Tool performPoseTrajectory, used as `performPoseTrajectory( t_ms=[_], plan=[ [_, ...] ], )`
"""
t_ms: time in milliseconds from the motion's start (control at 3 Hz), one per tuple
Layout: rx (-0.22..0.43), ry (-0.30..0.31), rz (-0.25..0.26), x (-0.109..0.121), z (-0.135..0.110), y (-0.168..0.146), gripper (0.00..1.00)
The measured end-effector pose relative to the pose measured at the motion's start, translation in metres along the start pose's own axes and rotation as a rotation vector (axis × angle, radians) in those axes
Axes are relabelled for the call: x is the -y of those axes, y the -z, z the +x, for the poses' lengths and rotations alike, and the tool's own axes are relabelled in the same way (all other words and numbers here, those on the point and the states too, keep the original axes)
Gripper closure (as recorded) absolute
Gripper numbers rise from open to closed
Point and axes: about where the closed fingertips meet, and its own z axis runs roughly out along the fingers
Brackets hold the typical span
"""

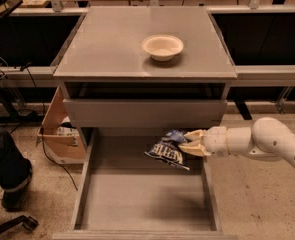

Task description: Pick blue chip bag from middle drawer and place on counter

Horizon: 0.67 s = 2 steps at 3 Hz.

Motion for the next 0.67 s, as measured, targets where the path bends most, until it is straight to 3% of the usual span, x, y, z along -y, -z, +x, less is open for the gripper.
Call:
performPoseTrajectory(
  t_ms=[333, 667],
  plan=[
    [0.025, -0.01, -0.024, -0.005, -0.006, -0.007, 1.0],
    [0.073, 0.044, -0.043, -0.01, -0.047, 0.003, 1.0]
  ],
)
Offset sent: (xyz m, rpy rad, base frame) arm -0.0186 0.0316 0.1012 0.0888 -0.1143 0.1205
